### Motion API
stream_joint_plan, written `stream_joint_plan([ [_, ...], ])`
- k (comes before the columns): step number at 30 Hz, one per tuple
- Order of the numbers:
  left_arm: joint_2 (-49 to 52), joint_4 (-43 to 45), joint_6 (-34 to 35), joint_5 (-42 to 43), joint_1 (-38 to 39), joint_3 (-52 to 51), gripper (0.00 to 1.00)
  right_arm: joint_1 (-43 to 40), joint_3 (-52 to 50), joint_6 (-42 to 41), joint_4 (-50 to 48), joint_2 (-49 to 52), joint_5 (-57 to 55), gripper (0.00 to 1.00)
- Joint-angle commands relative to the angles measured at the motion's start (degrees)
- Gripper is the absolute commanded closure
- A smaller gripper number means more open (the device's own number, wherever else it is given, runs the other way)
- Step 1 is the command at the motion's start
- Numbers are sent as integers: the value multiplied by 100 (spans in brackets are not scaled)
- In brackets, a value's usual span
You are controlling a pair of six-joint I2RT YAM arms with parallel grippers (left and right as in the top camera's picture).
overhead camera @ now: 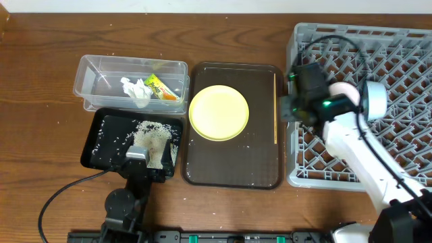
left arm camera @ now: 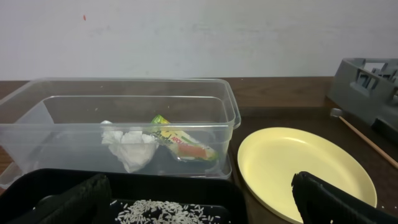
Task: Sort waste into correct bins and load items into the dishwasher rack
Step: 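Pick the second chopstick with the right gripper and drop it in the rack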
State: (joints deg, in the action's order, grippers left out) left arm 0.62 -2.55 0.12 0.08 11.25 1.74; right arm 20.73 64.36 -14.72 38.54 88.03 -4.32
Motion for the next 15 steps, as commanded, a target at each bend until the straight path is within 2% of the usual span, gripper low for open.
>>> stream_joint_plan([
  [1, -39, -149, -33, -9, -31, -151, 5, 490, -48, -363, -37, 33, 107, 45],
  [4, -39, -149, -33, -7, -31, -151, 5, 831, -81, -938, -120, 304, -614, 44],
  [7, -39, -149, -33, -7, -31, -151, 5, 990, -81, -1379, -308, 741, -1735, 48],
  [15, -39, -149, -33, -9, -31, -151, 5, 920, -81, -1285, -1263, 1775, -1976, 51],
])
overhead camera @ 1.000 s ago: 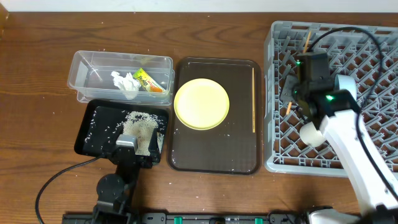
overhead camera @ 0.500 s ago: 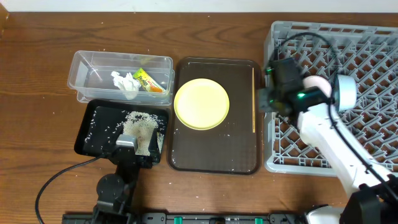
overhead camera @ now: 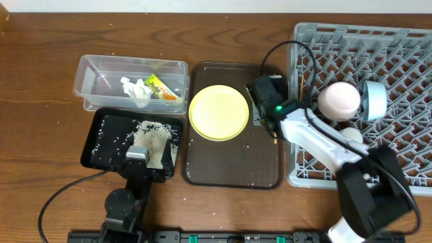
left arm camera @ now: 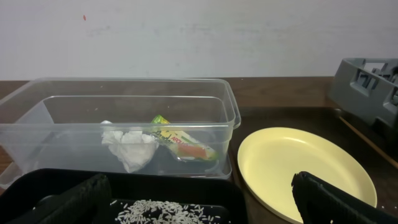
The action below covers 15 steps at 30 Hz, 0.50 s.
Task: Sort waste into correct bins and load items into the dishwasher rack
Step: 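Pick the second chopstick with the right gripper and drop it in the rack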
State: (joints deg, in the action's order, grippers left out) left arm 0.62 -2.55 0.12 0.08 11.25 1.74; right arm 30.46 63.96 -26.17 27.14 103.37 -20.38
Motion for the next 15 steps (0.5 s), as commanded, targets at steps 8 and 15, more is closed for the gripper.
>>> stream_joint_plan([
  [8, -39, -149, -31, -7, -31, -151, 5, -140, -42, -142, -96, 811, -127, 68],
  [15, -39, -149, -33, -9, -31, -151, 5, -140, -37, -114, 310, 789, 522, 99],
])
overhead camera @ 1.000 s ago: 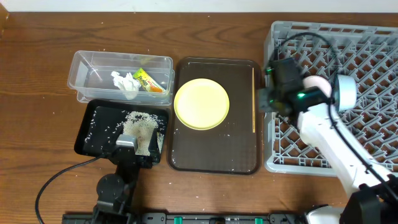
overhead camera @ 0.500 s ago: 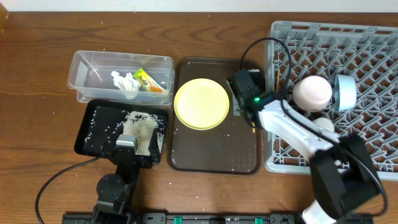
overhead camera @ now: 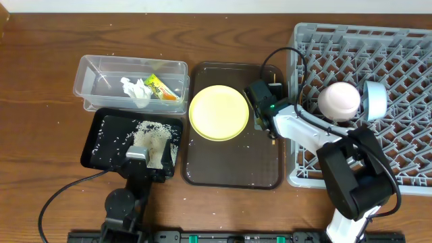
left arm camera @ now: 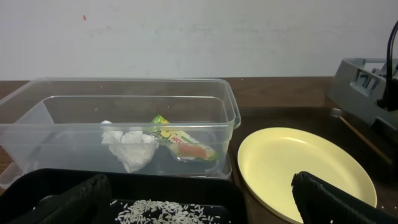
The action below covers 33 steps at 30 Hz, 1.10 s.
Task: Sort waste into correct bins and load items into the dishwasher rack
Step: 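Pick the second chopstick with the right gripper and drop it in the rack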
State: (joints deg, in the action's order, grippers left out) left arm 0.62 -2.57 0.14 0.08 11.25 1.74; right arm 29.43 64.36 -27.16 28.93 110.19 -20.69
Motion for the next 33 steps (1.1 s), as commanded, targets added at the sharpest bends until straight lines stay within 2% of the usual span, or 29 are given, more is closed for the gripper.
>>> stream_joint_plan([
  [1, -39, -146, -35, -7, -31, -151, 4, -37, -74, 13, 129, 81, 684, 99],
  [7, -39, -146, -35, -7, -31, -151, 5, -46, -37, 210, 131, -787, 957, 99],
  [15, -39, -146, -35, -7, -31, -151, 5, -566, -39, 1106, 129, -2424, 597, 99],
  [20, -39, -146, -35, -7, -31, -151, 5, -1344, -44, 1224, 420, -2433, 782, 99],
  [24, -39, -146, -35, -7, -31, -151, 5, -1633, -44, 1390, 616, -2094, 916, 99],
  [25, -39, -146, -35, -7, -31, -151, 5, -1637, -44, 1440, 671, -2063, 935, 92],
  [28, -39, -146, -35, -7, -31, -151, 5, -1530, -39, 1617, 726, -2144, 1650, 59],
  [30, -39, -146, -35, -9, -31, -151, 5, -1384, -39, 1718, 671, -2229, 2332, 53],
  [33, -39, -146, -35, -9, -31, -151, 5, -1071, -39, 1672, 568, -2260, 3106, 51],
])
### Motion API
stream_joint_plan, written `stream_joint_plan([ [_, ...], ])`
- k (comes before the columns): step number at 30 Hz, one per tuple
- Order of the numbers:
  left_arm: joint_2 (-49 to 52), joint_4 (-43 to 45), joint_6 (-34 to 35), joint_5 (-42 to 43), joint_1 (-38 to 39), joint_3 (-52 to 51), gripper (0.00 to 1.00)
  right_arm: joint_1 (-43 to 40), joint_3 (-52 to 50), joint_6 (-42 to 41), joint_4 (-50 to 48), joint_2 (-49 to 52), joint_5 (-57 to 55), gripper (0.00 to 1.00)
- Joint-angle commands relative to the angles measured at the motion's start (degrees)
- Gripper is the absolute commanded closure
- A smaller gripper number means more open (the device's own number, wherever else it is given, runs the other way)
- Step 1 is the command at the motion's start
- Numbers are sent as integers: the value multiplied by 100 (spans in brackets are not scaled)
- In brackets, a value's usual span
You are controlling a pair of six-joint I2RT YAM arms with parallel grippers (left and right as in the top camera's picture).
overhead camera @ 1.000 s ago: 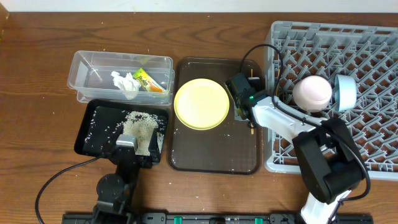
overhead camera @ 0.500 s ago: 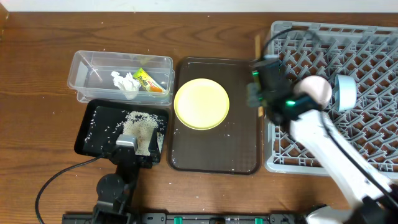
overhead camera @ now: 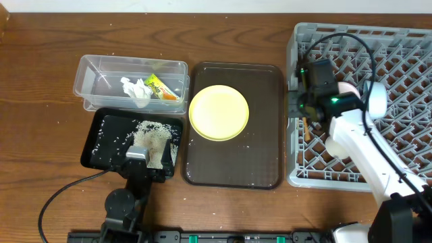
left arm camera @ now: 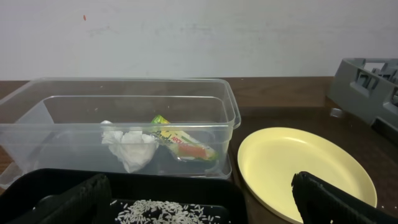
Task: Sort waste into correct bins and load items into the dishwasher rack
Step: 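Pick the second chopstick with the right gripper and drop it in the rack, then grasp the yellow plate and stand it upright in the rack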
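A yellow plate (overhead camera: 219,112) lies on the brown tray (overhead camera: 233,165); the left wrist view shows the same plate (left arm camera: 305,168). My right gripper (overhead camera: 302,111) hangs over the left edge of the grey dish rack (overhead camera: 391,162), shut on a thin wooden chopstick (overhead camera: 305,128) that points down along the rack's wall. My left gripper (left arm camera: 199,214) rests open at the near edge of the black bin (overhead camera: 101,138) of rice (overhead camera: 152,138), its dark fingers (left arm camera: 74,199) wide apart. A clear bin (overhead camera: 84,81) holds a crumpled tissue (overhead camera: 137,90) and a green-orange wrapper (overhead camera: 160,88).
A pale bowl (overhead camera: 347,88) and a light blue cup (overhead camera: 376,100) sit in the rack behind my right arm. A black cable (overhead camera: 67,192) runs across the table at the front left. Rice grains dot the tray's near part.
My right gripper was low at the tray's right side by the chopstick. It is now over the rack's left edge with the chopstick, which is gone from the tray. The left arm is unmoved.
First my right gripper was over the rack's left edge and the chopstick lay along the tray's right side. Then the gripper was down on the tray beside the plate, and stayed there at the chopstick. Now it is back at the rack holding the chopstick.
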State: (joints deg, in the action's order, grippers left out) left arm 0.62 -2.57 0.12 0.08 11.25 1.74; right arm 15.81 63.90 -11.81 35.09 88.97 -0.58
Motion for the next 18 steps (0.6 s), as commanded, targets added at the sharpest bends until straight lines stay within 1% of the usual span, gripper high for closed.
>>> stream_joint_plan([
  [1, -39, -146, -33, -7, -31, -151, 4, 415, 4, -7, -81, -109, 1182, 50],
  [3, -39, -146, -33, -9, -31, -151, 5, 691, 4, -433, -160, 2, 1145, 50],
  [6, -39, -146, -33, -7, -31, -151, 5, 1097, 4, -1073, -365, 330, 992, 53],
  [11, -39, -146, -33, -9, -31, -151, 5, 1513, 4, -2433, -590, 1143, -61, 52],
  [14, -39, -146, -33, -9, -31, -151, 5, 1523, 4, -2616, -894, 1602, 155, 55],
  [15, -39, -146, -33, -7, -31, -151, 5, 1523, 4, -2614, -986, 1718, 260, 57],
  [17, -39, -146, -33, -7, -31, -151, 5, 1523, 4, -2616, -1095, 1926, 321, 67],
  [18, -39, -146, -33, -9, -31, -151, 5, 1523, 4, -2616, -1091, 1989, 319, 78],
])
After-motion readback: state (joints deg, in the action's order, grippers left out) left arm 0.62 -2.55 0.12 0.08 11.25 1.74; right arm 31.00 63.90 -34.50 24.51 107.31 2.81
